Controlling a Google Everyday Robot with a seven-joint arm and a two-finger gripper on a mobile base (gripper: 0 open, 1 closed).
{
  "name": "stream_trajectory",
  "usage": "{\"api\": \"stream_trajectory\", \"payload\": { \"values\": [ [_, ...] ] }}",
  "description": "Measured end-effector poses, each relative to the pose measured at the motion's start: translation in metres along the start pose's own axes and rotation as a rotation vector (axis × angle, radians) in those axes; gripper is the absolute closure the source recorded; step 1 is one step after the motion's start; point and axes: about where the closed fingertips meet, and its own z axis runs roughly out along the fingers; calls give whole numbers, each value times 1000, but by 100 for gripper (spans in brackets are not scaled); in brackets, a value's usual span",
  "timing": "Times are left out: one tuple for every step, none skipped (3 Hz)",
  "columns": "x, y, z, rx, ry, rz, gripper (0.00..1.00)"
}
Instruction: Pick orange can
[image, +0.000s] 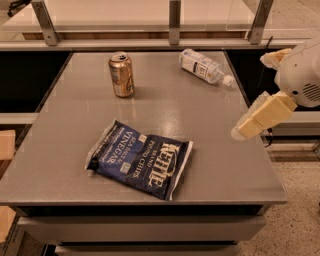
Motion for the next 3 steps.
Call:
{"api": "stream_trajectory", "payload": {
  "values": [
    [-2,-7,11,25,-94,50,0],
    [-7,-11,23,25,-170,95,0],
    [-13,-14,32,25,-227,144,0]
  ]
}}
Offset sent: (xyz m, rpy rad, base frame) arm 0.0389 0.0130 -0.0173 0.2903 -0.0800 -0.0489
